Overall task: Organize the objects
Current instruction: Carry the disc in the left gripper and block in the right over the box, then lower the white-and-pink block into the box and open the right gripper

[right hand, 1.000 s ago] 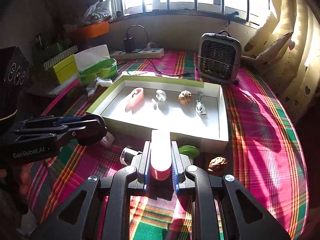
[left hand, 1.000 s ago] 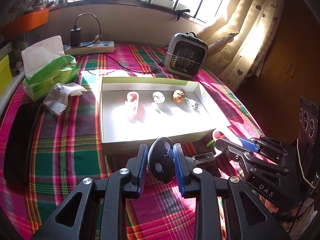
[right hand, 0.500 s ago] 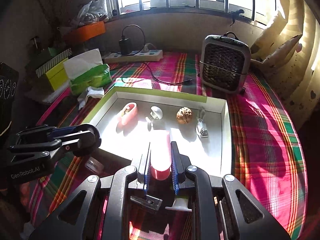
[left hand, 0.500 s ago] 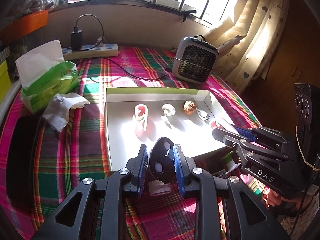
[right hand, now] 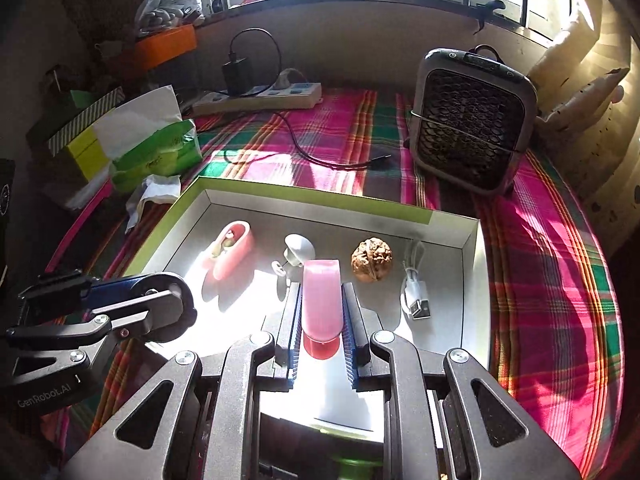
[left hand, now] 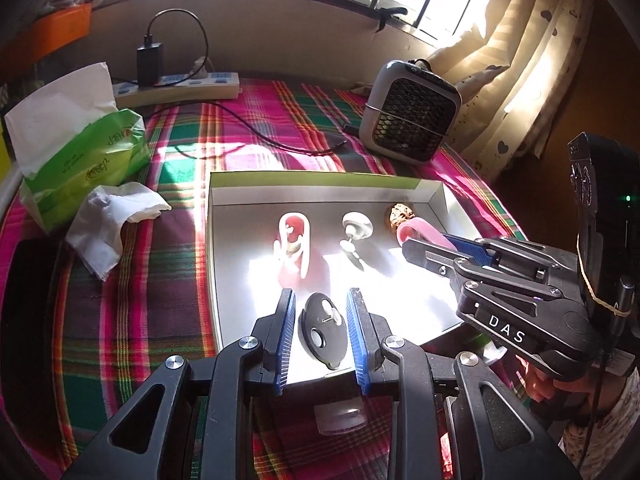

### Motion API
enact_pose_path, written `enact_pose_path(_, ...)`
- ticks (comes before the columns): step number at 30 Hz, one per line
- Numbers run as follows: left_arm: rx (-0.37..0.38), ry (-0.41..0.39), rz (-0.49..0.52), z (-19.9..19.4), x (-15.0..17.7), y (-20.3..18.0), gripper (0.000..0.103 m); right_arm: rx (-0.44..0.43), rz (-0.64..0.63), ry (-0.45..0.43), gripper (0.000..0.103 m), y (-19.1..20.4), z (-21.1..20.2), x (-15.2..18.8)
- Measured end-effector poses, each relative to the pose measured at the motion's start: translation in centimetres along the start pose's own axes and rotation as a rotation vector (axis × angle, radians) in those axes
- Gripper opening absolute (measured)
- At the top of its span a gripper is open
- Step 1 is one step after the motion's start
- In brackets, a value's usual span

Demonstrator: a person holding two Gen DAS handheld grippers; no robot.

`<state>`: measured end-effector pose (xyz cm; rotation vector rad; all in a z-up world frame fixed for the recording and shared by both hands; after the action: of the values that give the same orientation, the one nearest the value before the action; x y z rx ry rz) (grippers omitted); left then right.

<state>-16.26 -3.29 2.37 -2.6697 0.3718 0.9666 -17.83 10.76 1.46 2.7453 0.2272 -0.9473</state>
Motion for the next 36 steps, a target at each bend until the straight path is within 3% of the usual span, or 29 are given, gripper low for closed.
enact_pose_path(36,-0.013,0.043,0.020,2.1,-0.6,0.2,0.023,0.052,-0.040,0.115,0.019,0.3,4.3,-1.9)
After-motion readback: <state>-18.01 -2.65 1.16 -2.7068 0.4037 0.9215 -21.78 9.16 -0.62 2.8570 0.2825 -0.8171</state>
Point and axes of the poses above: each gripper's, at about its wrist camera, not at the fingertips, and z roughly the way its jaws point, y to its left, x to its underside, the point moved 1 cm from there along z, roughly the way its jaws point, and after that the axes turned 9 degrees about z, right-handed, at the moved point
